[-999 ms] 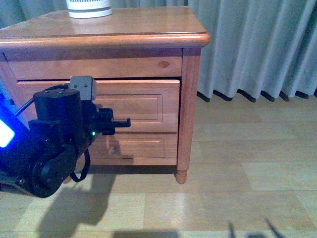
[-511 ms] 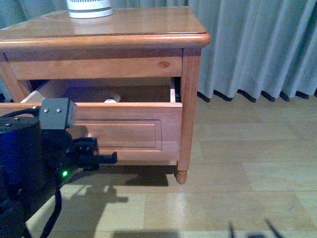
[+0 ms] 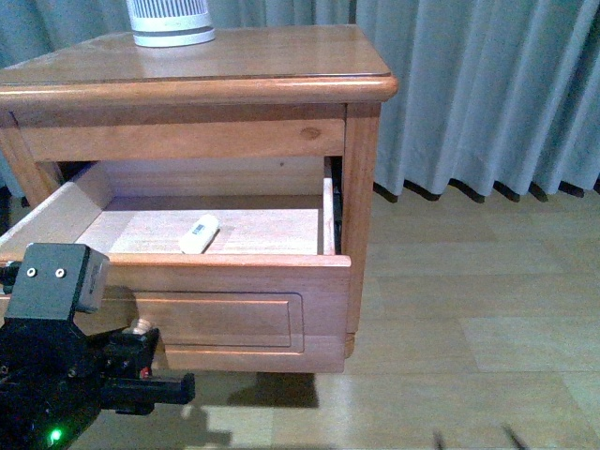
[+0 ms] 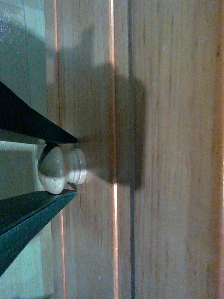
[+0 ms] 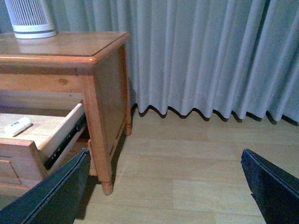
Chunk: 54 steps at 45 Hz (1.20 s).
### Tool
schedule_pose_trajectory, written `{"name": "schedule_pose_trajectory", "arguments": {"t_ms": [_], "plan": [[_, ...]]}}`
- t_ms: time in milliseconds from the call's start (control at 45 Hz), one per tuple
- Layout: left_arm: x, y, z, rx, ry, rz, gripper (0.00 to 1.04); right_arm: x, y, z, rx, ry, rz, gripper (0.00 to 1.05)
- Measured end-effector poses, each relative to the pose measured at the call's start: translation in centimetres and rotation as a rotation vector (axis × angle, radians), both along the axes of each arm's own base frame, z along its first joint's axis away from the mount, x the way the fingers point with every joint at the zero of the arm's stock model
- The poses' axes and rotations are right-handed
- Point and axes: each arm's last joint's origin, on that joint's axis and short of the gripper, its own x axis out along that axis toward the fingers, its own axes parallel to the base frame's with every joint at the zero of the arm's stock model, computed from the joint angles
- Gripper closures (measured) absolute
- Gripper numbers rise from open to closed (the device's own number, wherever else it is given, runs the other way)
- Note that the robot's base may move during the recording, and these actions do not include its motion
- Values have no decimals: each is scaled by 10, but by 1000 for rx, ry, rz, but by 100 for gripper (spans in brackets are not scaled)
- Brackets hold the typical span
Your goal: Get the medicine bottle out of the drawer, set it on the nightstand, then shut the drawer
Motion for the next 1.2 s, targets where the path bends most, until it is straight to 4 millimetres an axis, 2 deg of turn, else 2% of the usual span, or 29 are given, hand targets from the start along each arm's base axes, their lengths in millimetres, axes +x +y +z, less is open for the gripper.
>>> {"name": "schedule_pose_trajectory", "arguments": {"t_ms": [44, 200, 266, 488, 932, 1110, 1199], "plan": [[0, -1, 0, 0, 3, -3, 76, 0, 0, 0, 0, 0, 0, 7], [1, -3, 11, -15, -35, -17, 43, 0, 0, 0, 0, 0, 0, 7], [1, -3, 12, -15, -39, -14, 33, 0, 0, 0, 0, 0, 0, 7], [3, -3, 25, -21, -87, -20, 5, 0, 0, 0, 0, 0, 0, 7], [-7, -4, 109, 59, -209, -165, 7, 0, 0, 0, 0, 0, 0, 7], [11, -10, 134, 107, -264, -202, 7, 0, 0, 0, 0, 0, 0, 7], [30, -16, 140, 133, -266, -240, 7, 0, 0, 0, 0, 0, 0, 7]]}}
